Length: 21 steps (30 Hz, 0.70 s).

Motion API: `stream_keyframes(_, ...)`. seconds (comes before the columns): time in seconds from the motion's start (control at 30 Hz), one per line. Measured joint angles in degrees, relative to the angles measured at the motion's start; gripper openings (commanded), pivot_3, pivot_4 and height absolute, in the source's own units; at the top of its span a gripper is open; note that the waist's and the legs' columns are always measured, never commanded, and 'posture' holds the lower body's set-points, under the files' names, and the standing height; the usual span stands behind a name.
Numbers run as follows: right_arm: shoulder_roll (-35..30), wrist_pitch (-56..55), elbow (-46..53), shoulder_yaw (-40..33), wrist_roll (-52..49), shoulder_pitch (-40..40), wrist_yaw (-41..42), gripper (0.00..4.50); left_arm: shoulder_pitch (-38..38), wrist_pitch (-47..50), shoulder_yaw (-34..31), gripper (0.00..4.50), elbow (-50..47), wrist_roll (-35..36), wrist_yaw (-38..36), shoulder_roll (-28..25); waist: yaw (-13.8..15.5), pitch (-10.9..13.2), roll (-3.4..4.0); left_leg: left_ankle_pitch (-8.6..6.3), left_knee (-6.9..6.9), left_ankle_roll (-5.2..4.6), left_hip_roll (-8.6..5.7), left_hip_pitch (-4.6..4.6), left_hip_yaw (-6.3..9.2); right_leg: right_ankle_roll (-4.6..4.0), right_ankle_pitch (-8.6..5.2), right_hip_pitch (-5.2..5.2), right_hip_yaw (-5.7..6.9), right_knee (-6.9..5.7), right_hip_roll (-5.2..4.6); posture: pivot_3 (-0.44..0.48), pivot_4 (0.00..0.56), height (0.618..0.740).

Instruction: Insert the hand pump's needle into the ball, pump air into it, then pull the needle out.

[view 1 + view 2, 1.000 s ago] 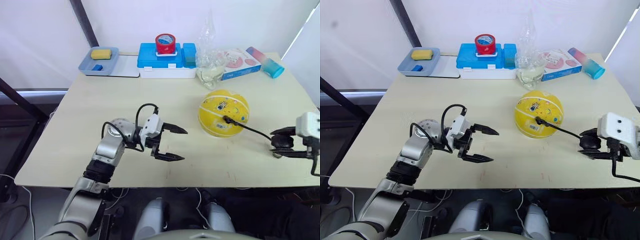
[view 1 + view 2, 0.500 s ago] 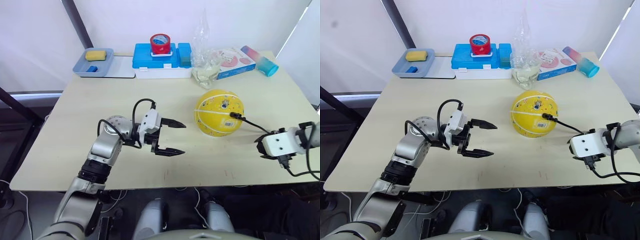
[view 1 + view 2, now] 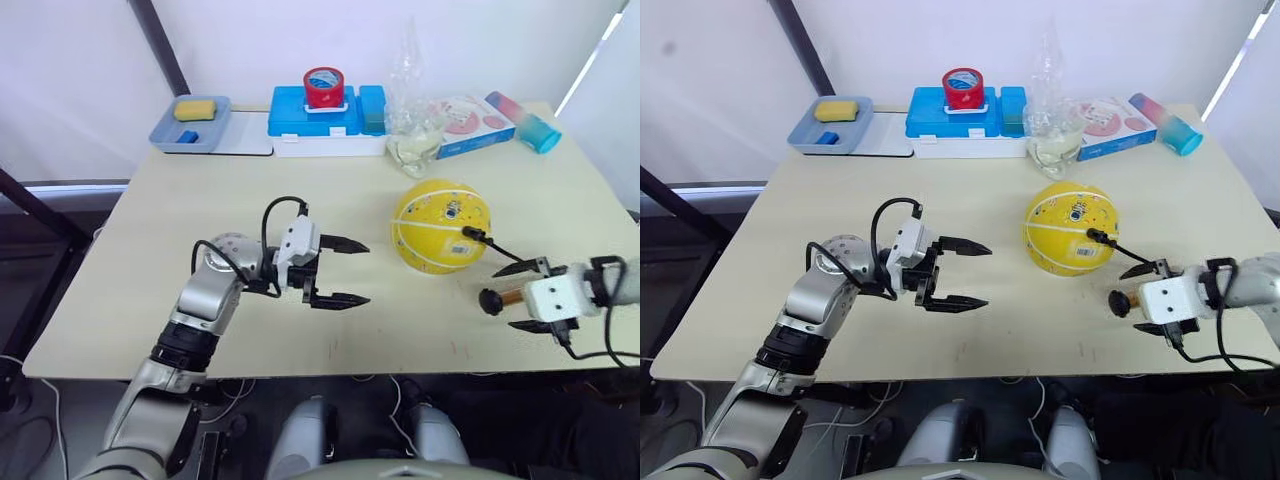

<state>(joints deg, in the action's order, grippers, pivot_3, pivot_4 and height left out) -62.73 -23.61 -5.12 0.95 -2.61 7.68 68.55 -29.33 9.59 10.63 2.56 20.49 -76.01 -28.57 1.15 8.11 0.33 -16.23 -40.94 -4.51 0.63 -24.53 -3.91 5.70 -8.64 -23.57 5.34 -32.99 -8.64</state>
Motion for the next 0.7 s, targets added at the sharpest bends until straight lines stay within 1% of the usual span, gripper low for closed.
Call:
stream_keyframes(0.03,0.0,1.0,1.4,-1.7,-1.4,-2.0,-0.4,4.44,-0.2,0.0,0.0,4.50,0.2,0.0,0.3,0.2,-0.1,0.0,0.00,0.00,0.00,0.00,0.00,0.00,-0.01,0.01,0.00,0.00,-0.01,0.01,0.00,0.000,0.150,0.729)
stream_keyframes(0.1,1.5,5.5,7.5,-8.1,-6.8,-8.9,-2.7,4.44,-1.2,0.0,0.0,4.50,0.7,-0.1,1.4,1.3,-0.1,0.0,-0.01,0.00,-0.01,0.00,0.01,0.05,-0.01,0.01,0.00,0.06,0.00,0.01,0.00,0.000,0.150,0.729)
stream_keyframes(0.17,2.9,8.0,10.8,-11.6,-9.1,-12.5,-4.3,4.44,-2.3,-0.1,0.1,4.50,1.3,-0.1,2.0,2.2,-0.1,0.0,-0.01,0.00,-0.01,0.00,0.01,0.09,0.05,0.02,-0.01,0.08,-0.02,0.01,0.00,0.000,0.150,0.729)
stream_keyframes(0.2,5.3,10.6,14.4,-15.2,-11.6,-16.4,-6.4,4.44,-3.6,-0.4,0.1,4.50,2.5,-0.2,2.8,3.3,0.0,0.0,-0.03,-0.01,0.00,0.00,0.02,0.14,0.11,0.03,-0.01,0.12,0.00,0.01,0.00,0.000,0.150,0.729)
stream_keyframes(0.23,6.0,11.2,15.2,-15.8,-12.2,-17.1,-6.8,4.44,-3.8,-0.4,0.1,4.50,2.8,-0.2,2.9,3.5,0.1,0.0,-0.03,-0.01,0.03,0.00,0.01,0.14,0.15,0.02,-0.01,0.13,0.01,0.00,0.00,0.000,0.150,0.729)
stream_keyframes(0.27,9.0,14.1,19.0,-19.2,-14.9,-21.5,-9.0,4.44,-5.5,-0.7,0.2,4.50,4.6,-0.5,3.7,4.8,0.4,0.0,-0.03,-0.01,0.05,-0.01,0.01,0.13,0.18,0.02,-0.01,0.13,0.02,0.01,0.01,0.000,0.150,0.729)
stream_keyframes(0.4,16.7,20.8,28.0,-25.3,-21.8,-30.4,-13.6,4.44,-9.8,-2.4,0.2,4.50,10.6,-1.8,5.9,8.2,1.0,0.0,-0.03,-0.02,0.07,-0.03,0.00,0.13,0.20,0.01,-0.01,0.11,0.01,0.00,0.02,0.000,0.150,0.729)
stream_keyframes(0.47,18.6,22.1,30.1,-27.1,-23.9,-32.3,-14.9,4.44,-11.4,-3.1,0.2,4.50,12.5,-2.4,6.6,9.5,1.0,0.0,-0.04,-0.02,0.07,-0.05,0.00,0.15,0.20,0.01,-0.01,0.11,-0.02,0.00,0.03,0.000,0.150,0.729)
stream_keyframes(0.5,20.6,23.0,31.7,-28.9,-25.7,-34.7,-15.7,4.44,-12.8,-3.7,0.5,4.50,14.4,-3.0,7.2,10.8,1.2,0.0,-0.04,-0.03,0.09,-0.06,0.01,0.13,0.23,0.01,-0.02,0.11,0.00,0.00,0.03,0.000,0.150,0.729)
stream_keyframes(0.63,25.8,24.3,35.8,-31.0,-30.1,-39.5,-17.1,4.44,-16.6,-5.2,0.7,4.50,19.8,-4.7,8.9,13.6,1.8,0.0,-0.05,-0.02,0.10,-0.06,-0.03,0.03,0.49,-0.05,-0.03,0.12,0.07,0.00,0.14,0.000,0.150,0.729)
stream_keyframes(0.7,28.4,24.8,37.7,-32.8,-32.6,-42.6,-17.8,4.44,-19.7,-7.0,0.8,4.50,23.8,-6.2,10.2,15.7,1.4,0.0,-0.07,-0.10,0.06,-0.20,-0.03,0.03,0.39,-0.04,-0.04,0.11,-0.06,0.01,0.17,0.000,0.150,0.729)
